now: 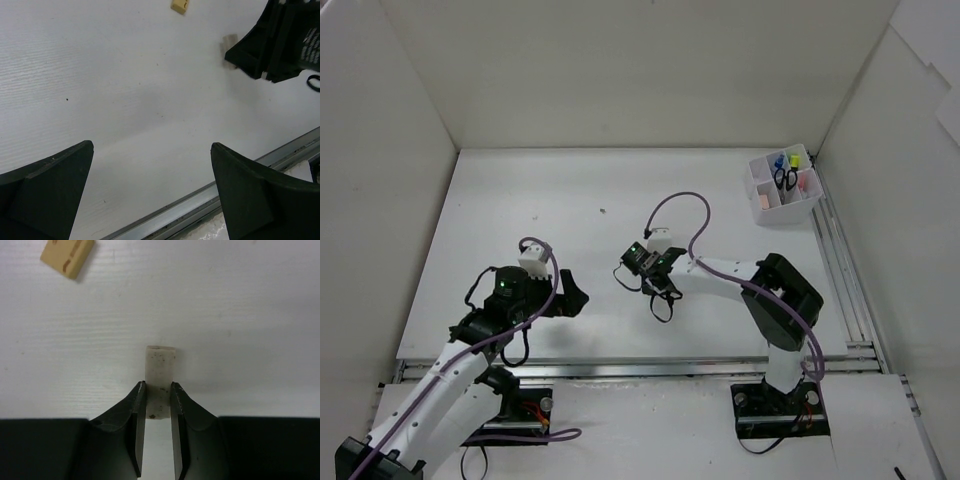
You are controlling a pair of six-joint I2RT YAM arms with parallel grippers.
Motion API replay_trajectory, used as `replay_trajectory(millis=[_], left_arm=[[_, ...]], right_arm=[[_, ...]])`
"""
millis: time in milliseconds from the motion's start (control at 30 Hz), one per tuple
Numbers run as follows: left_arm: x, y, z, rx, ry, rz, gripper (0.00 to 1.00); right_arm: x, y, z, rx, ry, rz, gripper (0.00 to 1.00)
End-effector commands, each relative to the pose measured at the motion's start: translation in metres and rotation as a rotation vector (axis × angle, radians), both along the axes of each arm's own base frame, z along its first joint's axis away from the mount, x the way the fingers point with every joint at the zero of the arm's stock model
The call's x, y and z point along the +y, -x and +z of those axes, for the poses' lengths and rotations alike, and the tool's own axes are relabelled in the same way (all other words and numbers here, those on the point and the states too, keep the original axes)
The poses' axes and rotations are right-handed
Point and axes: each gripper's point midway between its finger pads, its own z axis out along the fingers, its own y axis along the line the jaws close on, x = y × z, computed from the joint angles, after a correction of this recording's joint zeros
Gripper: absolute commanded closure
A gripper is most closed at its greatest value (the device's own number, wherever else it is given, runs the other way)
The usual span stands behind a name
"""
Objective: Sort the stationery into containers
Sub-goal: Pick up the stationery from the center of the board, then place the stationery in the storage box.
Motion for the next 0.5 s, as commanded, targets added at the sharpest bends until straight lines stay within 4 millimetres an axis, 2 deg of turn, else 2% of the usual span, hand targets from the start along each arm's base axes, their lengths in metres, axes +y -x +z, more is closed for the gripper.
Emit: replay_trajectory(millis=[0,33,100,133,167,200,233,267,300,333,367,400,433,467], left_arm=[[-0.007,-0.012,0.021,-0.055,0.023,-0.007,0.01],[-0.008,-0.015,0.020,-0.048,0.011,-0.018,0.00],[-0.011,-0.019,0.020,-0.045,0.004,-0.034,0.00],[-0.014,-0.025,0.019,-0.037,-0.007,-0.042,0.00],[-0.017,-0.028,0.021,-0.039,-0.004,-0.055,0.01],[-0.021,-0.036,0.022,-0.036,-0.008,-0.060,0.01],[-0.023,-0.039,0.022,-0.038,-0.015,-0.069,0.01],[-0.024,-0.044,0.024,-0.044,-0.018,-0.072,0.00],[-0.027,-0.052,0.026,-0.044,-0.025,-0.075,0.00],[-0.028,-0.056,0.025,-0.047,-0.040,-0.082,0.00],[-0.030,-0.065,0.027,-0.042,-0.054,-0.082,0.01],[-0.033,-0.069,0.029,-0.043,-0.063,-0.089,0.01],[-0.033,-0.074,0.027,-0.040,-0.086,-0.093,0.01],[-0.036,-0.084,0.028,-0.033,-0.097,-0.094,0.01]], right_arm=[[-0.021,-0.053,0.075,-0.204,-0.005,0.003,1.00],[-0.032,-0.071,0.088,-0.229,-0.002,-0.003,1.00],[-0.049,-0.093,0.105,-0.265,0.051,0.043,1.00],[-0.066,-0.113,0.120,-0.292,0.052,0.018,1.00],[-0.077,-0.123,0.125,-0.302,0.105,0.064,1.00],[-0.097,-0.140,0.132,-0.317,0.123,0.050,1.00],[-0.104,-0.156,0.146,-0.341,0.126,0.067,1.00],[-0.115,-0.168,0.143,-0.328,0.195,0.121,1.00],[-0.132,-0.190,0.160,-0.358,0.207,0.112,1.00],[-0.146,-0.203,0.152,-0.334,0.276,0.145,1.00],[-0.154,-0.214,0.153,-0.332,0.302,0.143,1.00],[-0.173,-0.234,0.173,-0.369,0.323,0.095,1.00],[-0.184,-0.246,0.162,-0.342,0.367,0.106,1.00],[-0.191,-0.254,0.162,-0.339,0.385,0.110,1.00]])
